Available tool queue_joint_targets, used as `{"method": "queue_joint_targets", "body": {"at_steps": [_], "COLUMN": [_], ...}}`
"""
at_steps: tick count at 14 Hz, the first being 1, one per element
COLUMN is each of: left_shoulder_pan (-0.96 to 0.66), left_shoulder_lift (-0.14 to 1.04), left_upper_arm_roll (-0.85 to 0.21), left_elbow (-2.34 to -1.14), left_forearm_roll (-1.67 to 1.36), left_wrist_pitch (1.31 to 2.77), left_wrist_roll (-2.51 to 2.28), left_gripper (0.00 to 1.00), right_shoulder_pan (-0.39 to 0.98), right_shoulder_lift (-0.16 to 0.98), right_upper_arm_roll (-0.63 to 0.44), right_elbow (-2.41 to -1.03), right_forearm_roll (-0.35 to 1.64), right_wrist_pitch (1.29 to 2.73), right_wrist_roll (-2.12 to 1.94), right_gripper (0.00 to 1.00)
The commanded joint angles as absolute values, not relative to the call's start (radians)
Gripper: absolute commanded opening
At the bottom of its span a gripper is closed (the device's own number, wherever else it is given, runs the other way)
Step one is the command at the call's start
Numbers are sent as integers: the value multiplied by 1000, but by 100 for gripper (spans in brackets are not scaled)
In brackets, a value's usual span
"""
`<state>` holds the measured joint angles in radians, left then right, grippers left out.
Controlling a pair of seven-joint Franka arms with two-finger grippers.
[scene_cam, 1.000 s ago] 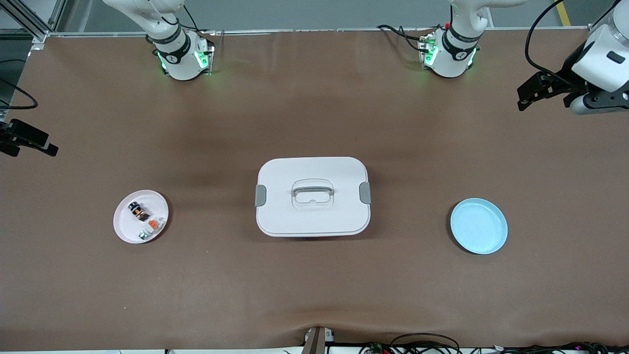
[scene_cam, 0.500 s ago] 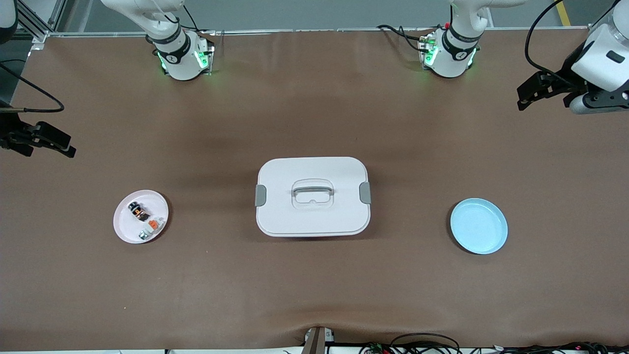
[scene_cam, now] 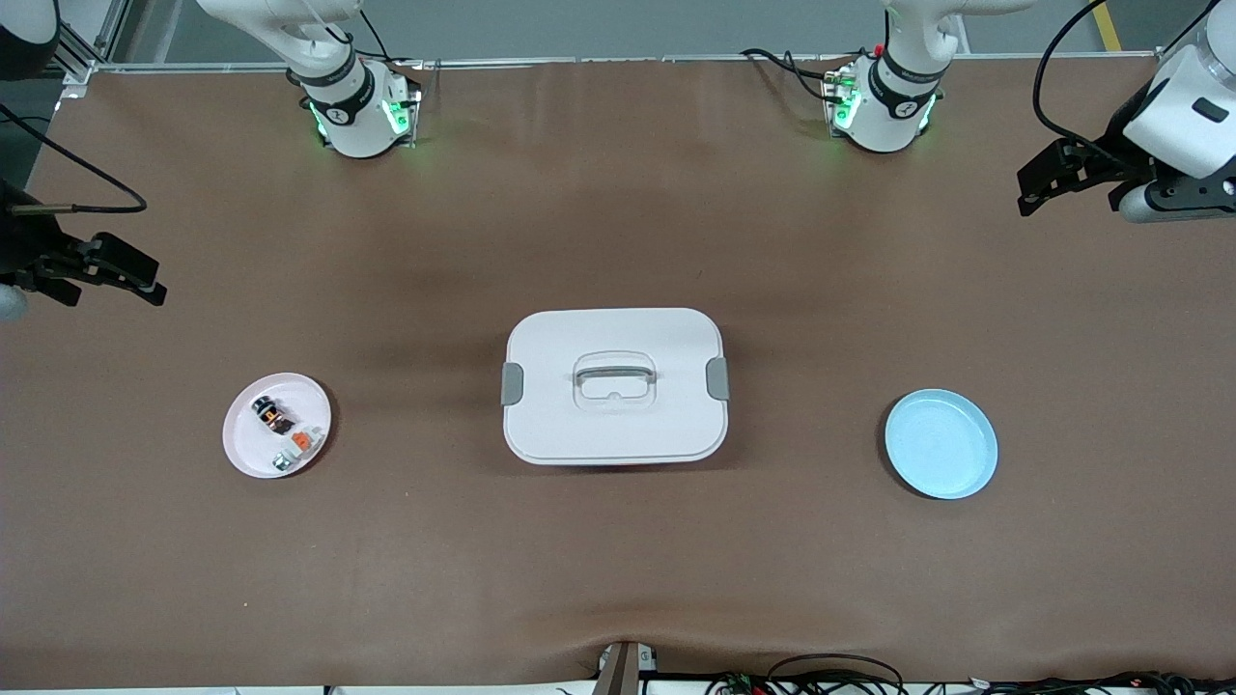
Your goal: Transfer orange switch to right arm and place
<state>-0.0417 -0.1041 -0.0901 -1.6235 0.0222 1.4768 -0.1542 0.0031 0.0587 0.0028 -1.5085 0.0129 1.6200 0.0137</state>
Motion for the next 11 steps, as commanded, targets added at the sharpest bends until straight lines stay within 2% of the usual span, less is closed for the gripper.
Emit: {"method": "queue_joint_targets", "body": {"at_steps": [1, 11], "left_shoulder_pan": [-34, -35], "left_shoulder_lift": [-130, -137], "left_upper_arm_roll": [-92, -91], "left_elbow": [-1643, -1637], "left_forearm_roll": [21, 21], "left_wrist_pitch": [1474, 1465], "left_wrist_roll": [-130, -132], "left_gripper": [100, 100], "right_shoulder_pan": [21, -6], "right_shoulder_lift": [43, 44], "right_upper_arm_roll": [-2, -12], "right_elbow": [-1513, -1513], "right_forearm_roll": [-15, -15], "right_wrist_pitch": [1612, 1603], "right_wrist_roll": [34, -5], "right_gripper": [100, 100]}}
